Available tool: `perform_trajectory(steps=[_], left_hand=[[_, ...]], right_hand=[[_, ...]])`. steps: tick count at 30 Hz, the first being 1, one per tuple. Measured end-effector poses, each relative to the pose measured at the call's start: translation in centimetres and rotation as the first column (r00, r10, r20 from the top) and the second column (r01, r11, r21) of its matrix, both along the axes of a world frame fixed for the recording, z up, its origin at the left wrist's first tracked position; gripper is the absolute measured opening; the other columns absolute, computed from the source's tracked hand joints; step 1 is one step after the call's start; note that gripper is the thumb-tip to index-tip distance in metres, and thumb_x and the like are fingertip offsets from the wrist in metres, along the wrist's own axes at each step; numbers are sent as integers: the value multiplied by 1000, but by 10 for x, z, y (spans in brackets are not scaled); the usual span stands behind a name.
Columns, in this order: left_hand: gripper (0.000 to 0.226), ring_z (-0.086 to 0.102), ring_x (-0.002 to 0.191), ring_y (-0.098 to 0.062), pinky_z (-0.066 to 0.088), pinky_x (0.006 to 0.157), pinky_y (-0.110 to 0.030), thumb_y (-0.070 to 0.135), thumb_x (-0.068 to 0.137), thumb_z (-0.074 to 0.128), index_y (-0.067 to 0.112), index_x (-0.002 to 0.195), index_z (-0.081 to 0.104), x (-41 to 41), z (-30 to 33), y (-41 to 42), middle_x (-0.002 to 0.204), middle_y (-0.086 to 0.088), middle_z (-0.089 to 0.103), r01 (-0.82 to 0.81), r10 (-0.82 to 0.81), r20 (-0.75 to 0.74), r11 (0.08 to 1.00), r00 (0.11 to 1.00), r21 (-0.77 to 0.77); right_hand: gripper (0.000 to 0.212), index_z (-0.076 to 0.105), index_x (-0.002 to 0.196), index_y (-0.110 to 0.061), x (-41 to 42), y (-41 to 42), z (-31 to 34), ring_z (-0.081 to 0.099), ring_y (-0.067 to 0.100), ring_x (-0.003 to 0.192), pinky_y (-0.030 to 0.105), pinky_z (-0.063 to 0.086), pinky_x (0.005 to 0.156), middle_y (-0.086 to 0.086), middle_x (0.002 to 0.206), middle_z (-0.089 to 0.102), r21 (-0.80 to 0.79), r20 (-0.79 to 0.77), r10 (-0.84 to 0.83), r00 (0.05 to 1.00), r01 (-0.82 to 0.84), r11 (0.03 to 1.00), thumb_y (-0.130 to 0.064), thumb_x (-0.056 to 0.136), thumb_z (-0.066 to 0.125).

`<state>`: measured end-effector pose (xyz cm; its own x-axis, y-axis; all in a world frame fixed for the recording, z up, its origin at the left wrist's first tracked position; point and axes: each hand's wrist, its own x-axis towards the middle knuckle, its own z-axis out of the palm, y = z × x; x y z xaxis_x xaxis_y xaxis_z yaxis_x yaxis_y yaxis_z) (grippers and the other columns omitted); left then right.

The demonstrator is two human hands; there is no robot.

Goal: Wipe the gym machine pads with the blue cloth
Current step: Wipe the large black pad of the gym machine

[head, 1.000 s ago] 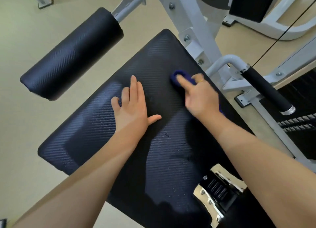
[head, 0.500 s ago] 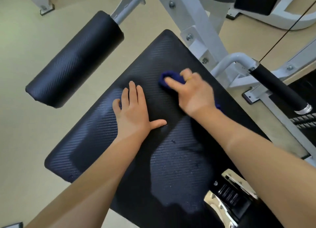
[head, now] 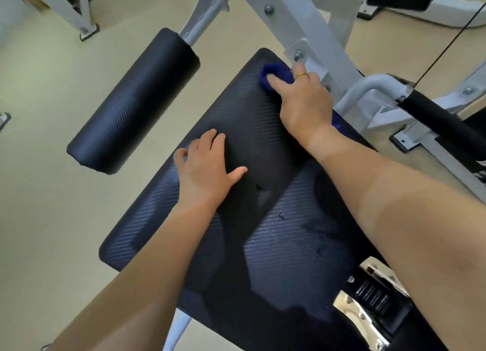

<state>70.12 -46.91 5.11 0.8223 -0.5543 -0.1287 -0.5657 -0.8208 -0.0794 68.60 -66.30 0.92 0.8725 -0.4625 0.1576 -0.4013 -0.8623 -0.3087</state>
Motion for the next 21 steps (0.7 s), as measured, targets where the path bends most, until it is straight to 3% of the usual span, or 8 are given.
perform_trajectory(steps=[2, 4, 6, 8, 11, 15, 18, 21], left_hand=[[71, 31, 135, -20, 20, 106, -39, 48, 81, 62, 16, 140, 36, 5, 0, 3, 149, 0, 31, 31, -31, 1, 998, 1000, -53], [76, 30, 135, -22, 21, 106, -40, 47, 79, 65, 14, 140, 35, 6, -1, 6, 150, -3, 30, -5, 5, 10, 998, 1000, -62], [76, 34, 132, -25, 23, 104, -40, 45, 74, 70, 11, 135, 39, 8, -1, 7, 147, -8, 35, -90, 92, 29, 993, 995, -79], [80, 39, 127, -25, 23, 104, -38, 49, 71, 71, 8, 132, 39, 10, -1, 5, 138, -9, 44, -125, 127, 38, 990, 991, -58], [105, 36, 132, -25, 15, 112, -39, 59, 69, 68, 4, 144, 20, 15, -2, 4, 143, -11, 40, -114, 114, 35, 993, 993, -26], [103, 31, 134, -27, 16, 112, -40, 64, 69, 62, 5, 145, 23, 21, -6, 7, 146, -13, 34, -81, 81, 52, 997, 995, 2], [101, 32, 131, -28, 20, 107, -40, 62, 69, 65, 9, 145, 23, 19, -6, 6, 145, -11, 34, -101, 101, 29, 995, 994, -9], [101, 34, 128, -28, 23, 103, -40, 62, 68, 65, 11, 145, 24, 19, -4, 4, 144, -9, 35, -111, 111, 24, 994, 994, -11]], right_hand=[[51, 39, 137, -26, 2, 15, 5, 45, 35, 107, 37, 39, 68, 17, 136, 36, 97, -14, -68, 998, 69, 993, -7, 90, 42], [48, 45, 134, -26, -5, 50, 9, 49, 34, 101, 36, 38, 63, 17, 133, 41, 77, 28, 151, 988, -152, 985, -13, 88, 50], [50, 56, 126, -24, -19, 81, 4, 57, 32, 84, 32, 38, 54, 17, 117, 56, -2, 35, 420, 907, -420, 907, -19, 77, 65], [52, 58, 124, -23, -18, 80, 4, 59, 31, 77, 30, 34, 50, 17, 110, 60, -75, -27, 517, 856, -518, 852, -18, 73, 66], [47, 49, 130, -25, 7, 42, 17, 54, 37, 95, 35, 35, 60, 21, 125, 48, -86, -72, 358, 931, -364, 928, -12, 85, 47], [50, 35, 139, -26, 29, 27, 22, 42, 36, 114, 39, 40, 76, 19, 144, 27, 17, -95, 89, 991, -88, 996, -11, 92, 42], [53, 33, 141, -26, 16, 69, 19, 45, 34, 109, 36, 33, 68, 18, 141, 31, 7, -80, 252, 964, -253, 968, -14, 90, 45], [54, 31, 143, -24, 7, 79, 18, 47, 36, 106, 38, 37, 68, 20, 139, 35, -49, -92, 441, 893, -447, 893, -16, 91, 45]])
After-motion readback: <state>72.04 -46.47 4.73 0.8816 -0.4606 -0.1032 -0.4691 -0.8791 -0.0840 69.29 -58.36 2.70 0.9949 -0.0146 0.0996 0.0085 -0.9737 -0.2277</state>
